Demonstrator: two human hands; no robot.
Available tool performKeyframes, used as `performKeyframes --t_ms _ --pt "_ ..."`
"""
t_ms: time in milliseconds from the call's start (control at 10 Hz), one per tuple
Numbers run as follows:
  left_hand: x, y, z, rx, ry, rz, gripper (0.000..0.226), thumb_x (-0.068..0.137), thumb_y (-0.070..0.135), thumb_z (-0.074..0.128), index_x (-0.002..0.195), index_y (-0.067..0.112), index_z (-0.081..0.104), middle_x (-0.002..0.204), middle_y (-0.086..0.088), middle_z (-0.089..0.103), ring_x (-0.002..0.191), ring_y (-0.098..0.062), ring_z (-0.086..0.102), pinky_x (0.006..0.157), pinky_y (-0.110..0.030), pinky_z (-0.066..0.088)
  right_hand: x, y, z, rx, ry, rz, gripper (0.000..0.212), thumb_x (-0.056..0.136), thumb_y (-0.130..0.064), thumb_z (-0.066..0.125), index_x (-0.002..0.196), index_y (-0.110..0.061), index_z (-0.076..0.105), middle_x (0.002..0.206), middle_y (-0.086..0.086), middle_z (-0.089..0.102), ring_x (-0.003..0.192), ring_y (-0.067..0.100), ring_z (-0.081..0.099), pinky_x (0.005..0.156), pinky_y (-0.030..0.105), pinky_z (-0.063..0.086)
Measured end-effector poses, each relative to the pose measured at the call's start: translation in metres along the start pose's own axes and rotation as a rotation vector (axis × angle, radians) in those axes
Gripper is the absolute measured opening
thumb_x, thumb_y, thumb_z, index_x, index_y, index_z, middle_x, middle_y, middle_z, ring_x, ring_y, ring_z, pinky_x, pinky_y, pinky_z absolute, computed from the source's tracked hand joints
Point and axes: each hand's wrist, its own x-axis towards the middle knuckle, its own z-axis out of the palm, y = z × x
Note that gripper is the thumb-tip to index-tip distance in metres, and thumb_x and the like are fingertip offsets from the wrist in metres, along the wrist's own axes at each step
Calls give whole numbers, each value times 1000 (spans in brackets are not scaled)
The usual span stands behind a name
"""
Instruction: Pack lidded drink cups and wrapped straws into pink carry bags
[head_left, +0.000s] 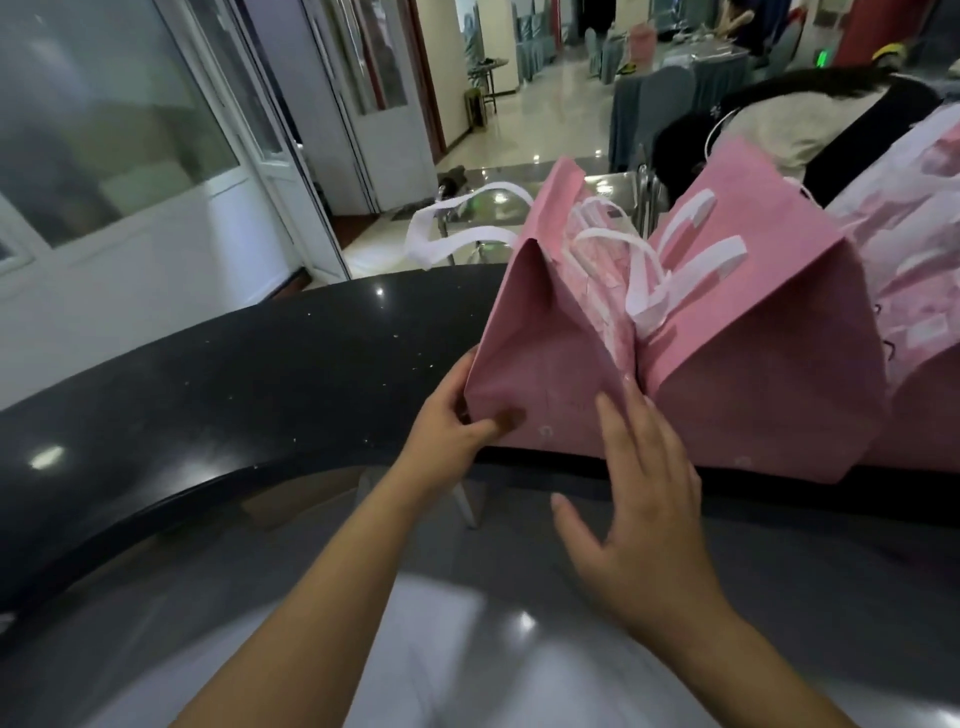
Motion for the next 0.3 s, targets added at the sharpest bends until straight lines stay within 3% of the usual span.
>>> performKeyframes --t_ms 100,200,300 --pt "-4 -2 -3 38 -7 -31 81 80 12 82 147 31 42 134 -1 62 123 -18 60 101 -41 52 -9 -3 -2 67 -23 -1 82 80 -40 60 154 -24 29 165 -8 9 151 16 9 114 41 15" --pt "-41 -6 -15 145 60 -84 93 77 37 83 150 50 26 158 7 36 142 -10 38 116 -41 36 -32 -16 1 205 -94 -64 76 81 -43 57 152 -33 32 165 -12 11 152 16 10 115 45 20" --pt "-126 -17 -21 318 221 -173 85 85 48 71 146 64 14 158 34 15 144 8 18 114 -24 24 -60 -32 22 238 -288 -127 72 84 -51 51 152 -38 31 164 -16 11 152 10 8 114 41 17"
